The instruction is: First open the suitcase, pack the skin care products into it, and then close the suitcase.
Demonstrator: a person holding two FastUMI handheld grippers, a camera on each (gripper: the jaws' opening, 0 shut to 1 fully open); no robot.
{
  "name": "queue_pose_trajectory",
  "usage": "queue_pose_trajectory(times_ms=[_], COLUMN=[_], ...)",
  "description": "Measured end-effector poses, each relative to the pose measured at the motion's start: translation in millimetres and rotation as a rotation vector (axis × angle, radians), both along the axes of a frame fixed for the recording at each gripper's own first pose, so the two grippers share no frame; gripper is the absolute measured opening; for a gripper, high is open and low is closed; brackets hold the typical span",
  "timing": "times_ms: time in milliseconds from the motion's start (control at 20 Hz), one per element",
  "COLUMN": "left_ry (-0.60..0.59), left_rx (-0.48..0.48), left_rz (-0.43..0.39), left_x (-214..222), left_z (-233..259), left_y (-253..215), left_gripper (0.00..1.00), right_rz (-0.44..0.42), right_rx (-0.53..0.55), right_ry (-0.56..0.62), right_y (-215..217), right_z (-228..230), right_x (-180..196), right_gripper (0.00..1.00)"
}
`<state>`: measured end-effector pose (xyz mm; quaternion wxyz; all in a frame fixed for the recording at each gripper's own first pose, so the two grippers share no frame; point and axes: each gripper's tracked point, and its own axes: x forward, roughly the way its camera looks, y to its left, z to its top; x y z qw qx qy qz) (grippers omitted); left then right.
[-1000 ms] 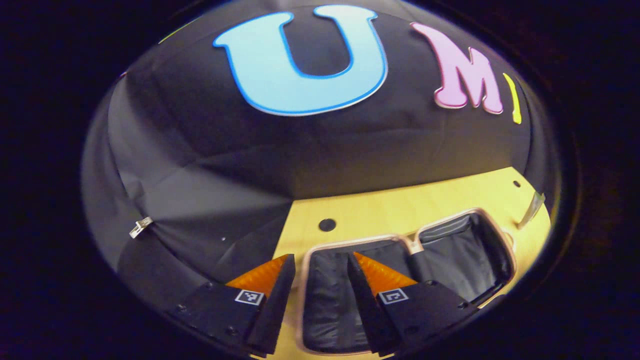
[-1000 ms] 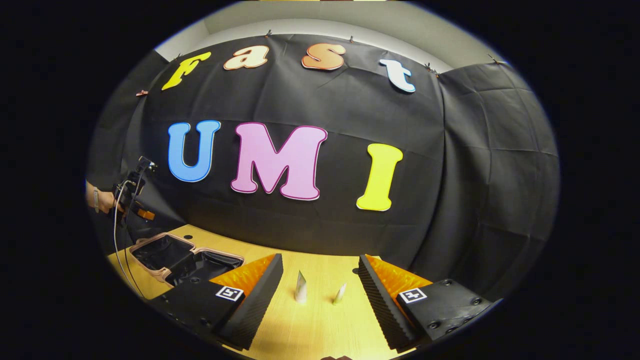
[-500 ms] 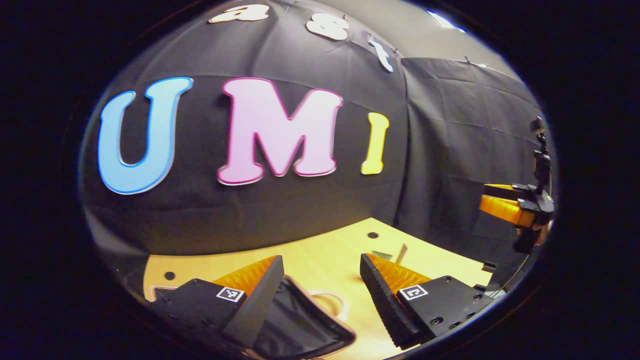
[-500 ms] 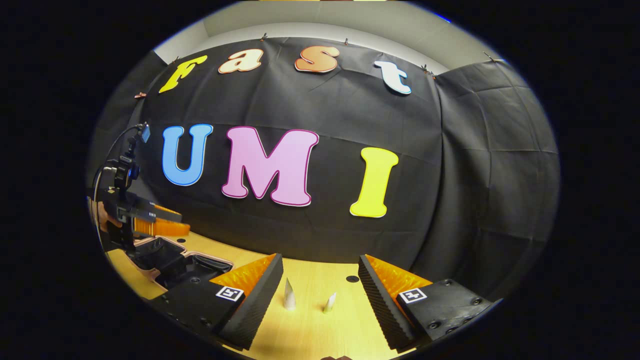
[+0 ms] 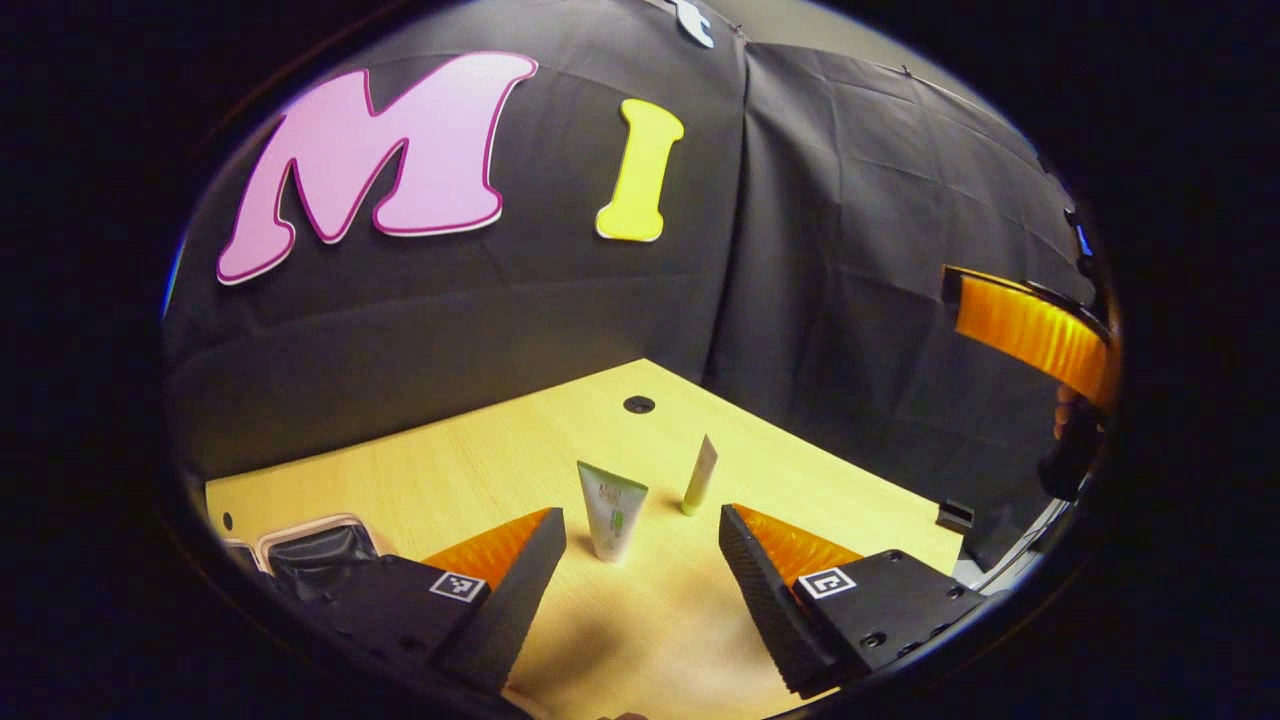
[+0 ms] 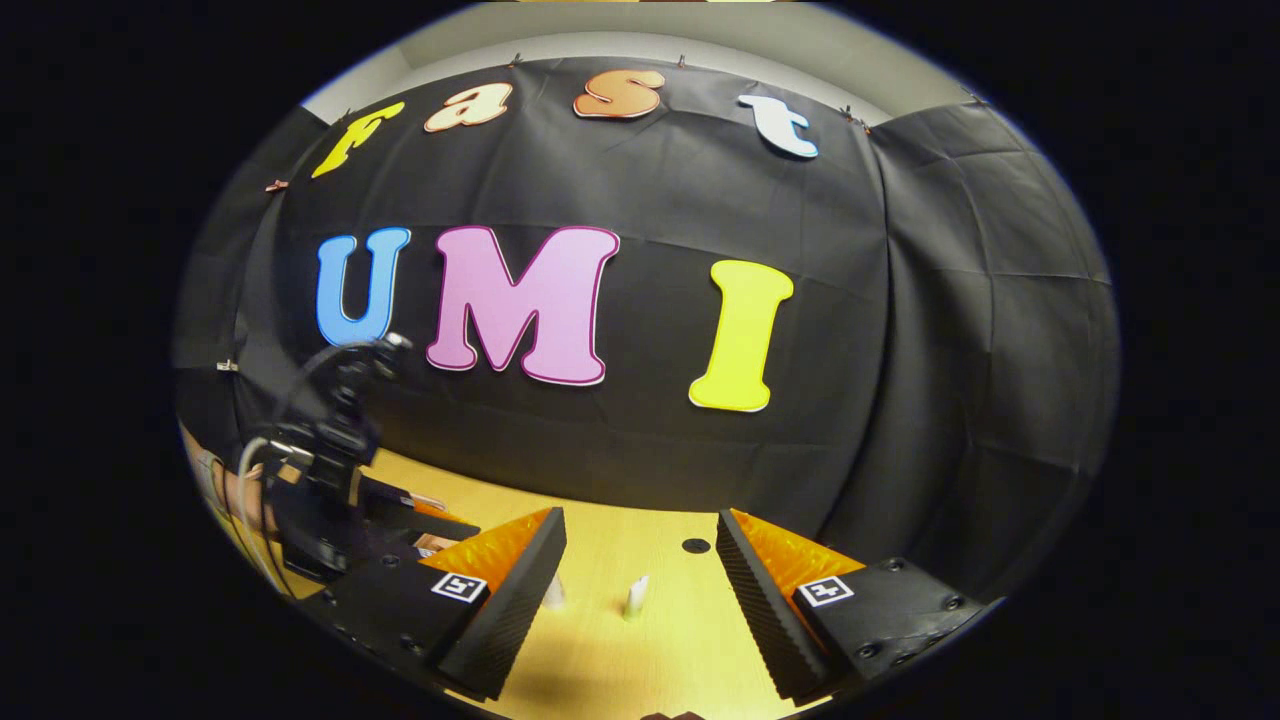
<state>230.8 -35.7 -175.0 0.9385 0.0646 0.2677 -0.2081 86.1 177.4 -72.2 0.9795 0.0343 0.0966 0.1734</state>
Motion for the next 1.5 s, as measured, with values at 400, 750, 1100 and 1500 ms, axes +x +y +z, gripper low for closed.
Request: queue_pose_trajectory(times_ms=[400,750,1100,1500], left_ry=[0.131,0.207,0.285,0.265], left_rx=[0.095,0.139,0.103,-0.082], left_rz=[0.126,0.127,0.112,0.320], left_x=[56.9,84.2,67.8,-14.2], left_z=[-96.0,-143.2,-131.5,-57.7], left_y=[5.8,2.5,-14.8,17.9], left_gripper=[0.97,0.97,0.49,0.48], right_rz=[0.051,0.113,0.221,0.255], right_rx=[-0.011,-0.013,-0.073,-0.064], right_ry=[0.050,0.158,0.284,0.423], right_y=[-27.9,-19.2,27.0,76.6], right_z=[-36.6,-110.5,-216.4,-292.4], right_x=[13.9,32.5,52.8,88.0], right_gripper=[0.96,0.96,0.97,0.97])
